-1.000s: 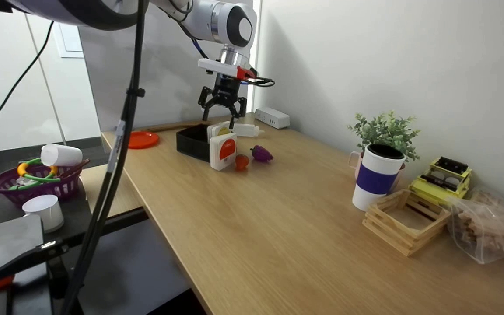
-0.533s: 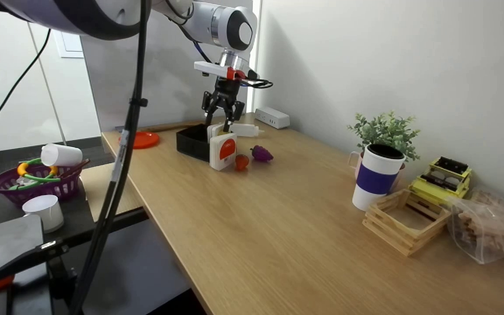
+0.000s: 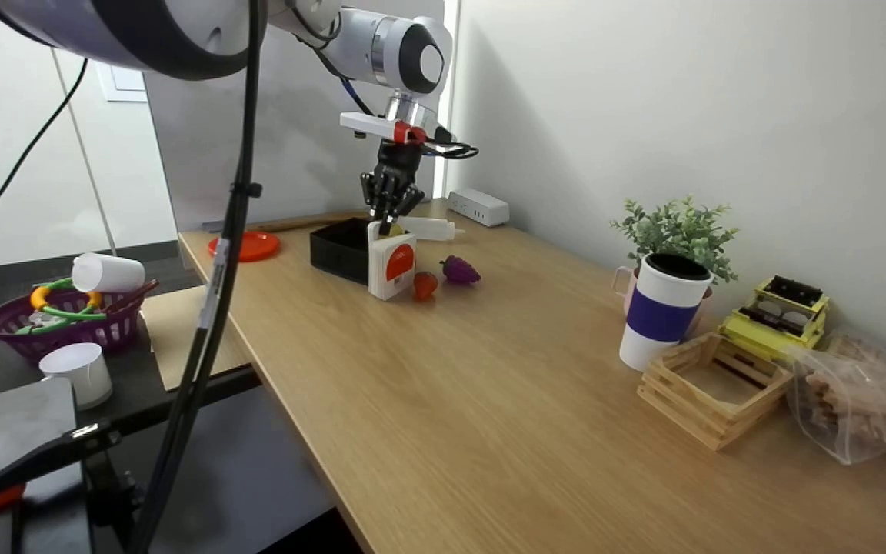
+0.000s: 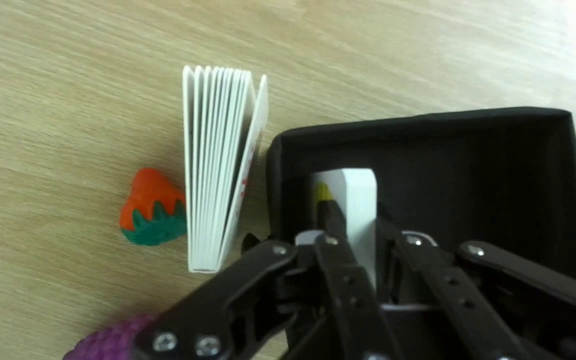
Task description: Take the books out of the bookcase and put them upright on the table
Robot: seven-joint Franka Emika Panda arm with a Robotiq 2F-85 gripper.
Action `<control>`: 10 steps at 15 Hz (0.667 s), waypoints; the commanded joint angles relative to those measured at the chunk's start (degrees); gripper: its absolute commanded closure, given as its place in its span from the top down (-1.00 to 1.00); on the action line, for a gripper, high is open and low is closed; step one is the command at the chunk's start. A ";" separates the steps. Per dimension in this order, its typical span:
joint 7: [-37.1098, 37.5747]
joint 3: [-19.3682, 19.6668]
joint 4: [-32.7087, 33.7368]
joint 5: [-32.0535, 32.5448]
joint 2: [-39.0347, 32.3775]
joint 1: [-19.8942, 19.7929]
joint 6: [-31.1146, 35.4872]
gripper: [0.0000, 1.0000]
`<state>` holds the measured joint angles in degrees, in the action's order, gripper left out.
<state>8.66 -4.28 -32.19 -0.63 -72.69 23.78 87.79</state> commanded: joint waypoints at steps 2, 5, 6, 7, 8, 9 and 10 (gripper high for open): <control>2.18 0.71 1.83 0.92 0.16 1.33 -1.54 -0.93; 4.85 1.25 2.05 1.93 1.19 2.84 -1.99 -0.93; 6.17 1.46 2.27 2.29 1.52 3.45 -2.28 -0.93; 7.89 1.70 2.57 2.70 1.81 4.07 -2.50 -0.93; 9.98 2.02 8.90 3.14 -1.03 4.91 -5.39 -0.93; 11.97 2.49 9.85 3.63 -1.04 5.49 -5.88 -0.93; 14.88 3.13 11.33 4.09 -1.15 6.06 -6.38 -0.93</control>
<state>18.04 -3.18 -27.16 2.23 -72.44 28.07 85.14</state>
